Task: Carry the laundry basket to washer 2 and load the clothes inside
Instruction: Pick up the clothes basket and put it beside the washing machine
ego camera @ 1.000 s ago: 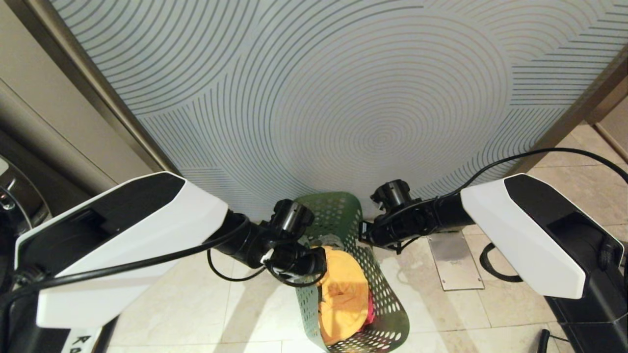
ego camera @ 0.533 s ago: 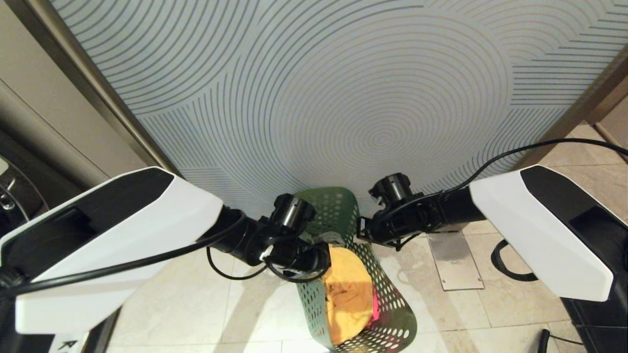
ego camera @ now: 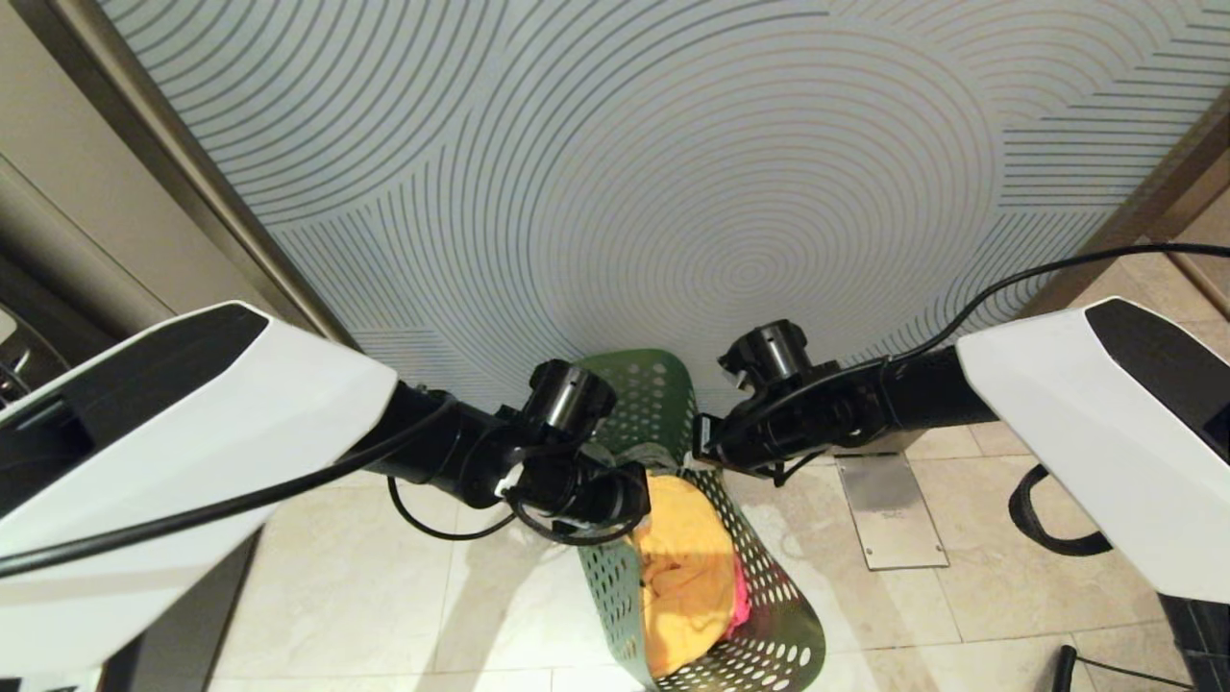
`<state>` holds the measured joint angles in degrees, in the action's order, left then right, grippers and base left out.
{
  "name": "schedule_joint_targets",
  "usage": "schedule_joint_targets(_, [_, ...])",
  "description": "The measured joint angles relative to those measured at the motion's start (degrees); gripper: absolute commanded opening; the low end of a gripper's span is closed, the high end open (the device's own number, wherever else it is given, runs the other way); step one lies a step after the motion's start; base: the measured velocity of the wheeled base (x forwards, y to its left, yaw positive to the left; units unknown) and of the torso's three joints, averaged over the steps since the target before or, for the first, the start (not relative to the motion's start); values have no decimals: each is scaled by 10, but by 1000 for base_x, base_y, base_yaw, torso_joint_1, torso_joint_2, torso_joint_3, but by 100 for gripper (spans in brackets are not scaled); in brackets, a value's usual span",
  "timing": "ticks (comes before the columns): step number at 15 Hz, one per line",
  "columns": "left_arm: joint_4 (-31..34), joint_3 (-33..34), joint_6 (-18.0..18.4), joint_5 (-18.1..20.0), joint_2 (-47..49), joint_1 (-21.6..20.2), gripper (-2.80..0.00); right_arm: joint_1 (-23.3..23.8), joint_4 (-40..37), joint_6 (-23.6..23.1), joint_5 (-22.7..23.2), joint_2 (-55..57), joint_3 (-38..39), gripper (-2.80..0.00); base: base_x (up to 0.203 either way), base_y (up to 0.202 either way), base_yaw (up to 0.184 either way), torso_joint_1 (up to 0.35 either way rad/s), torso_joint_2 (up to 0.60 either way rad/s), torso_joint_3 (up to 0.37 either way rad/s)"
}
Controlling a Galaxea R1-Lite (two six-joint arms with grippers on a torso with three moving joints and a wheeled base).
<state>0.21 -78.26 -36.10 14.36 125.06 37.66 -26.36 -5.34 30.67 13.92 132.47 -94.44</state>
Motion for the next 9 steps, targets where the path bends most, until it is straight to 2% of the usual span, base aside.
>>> schedule_joint_targets(5, [-1,31,-1,0,-30,11,-280,-14,1,0,-8,-42,46,-280,0,0,0,0,0,0])
schedule_joint_targets(9, [-4,71,-2,1,-57,18,-280,-28,1,0,-21,-63,68,-280,0,0,0,-4,1,135])
